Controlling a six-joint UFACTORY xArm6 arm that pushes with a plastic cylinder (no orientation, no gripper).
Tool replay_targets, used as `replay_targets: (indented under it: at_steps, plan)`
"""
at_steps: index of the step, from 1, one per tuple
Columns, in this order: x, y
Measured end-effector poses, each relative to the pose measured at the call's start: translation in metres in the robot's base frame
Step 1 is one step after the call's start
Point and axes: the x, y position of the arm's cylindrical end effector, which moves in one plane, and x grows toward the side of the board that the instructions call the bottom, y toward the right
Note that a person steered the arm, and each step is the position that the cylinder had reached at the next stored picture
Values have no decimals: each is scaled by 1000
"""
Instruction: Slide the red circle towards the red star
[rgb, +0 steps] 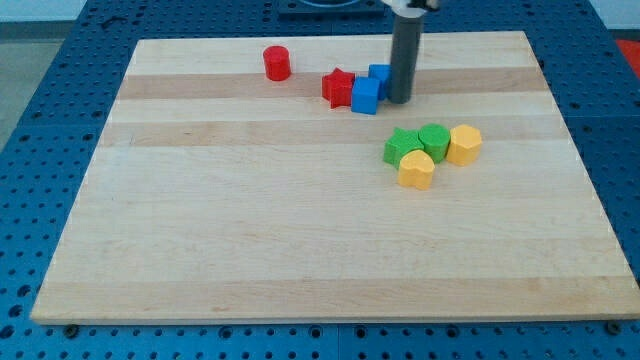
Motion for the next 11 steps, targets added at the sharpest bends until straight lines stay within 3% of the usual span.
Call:
replay_targets:
  at_steps: [1,2,3,4,6,7,9,11]
  plan:
    - [-27,53]
    - [-77,65]
    - [-122,28]
    - [-132,-71]
    - [-124,-241]
    - [-85,-257]
    - [-96,-188]
    - [-84,-192]
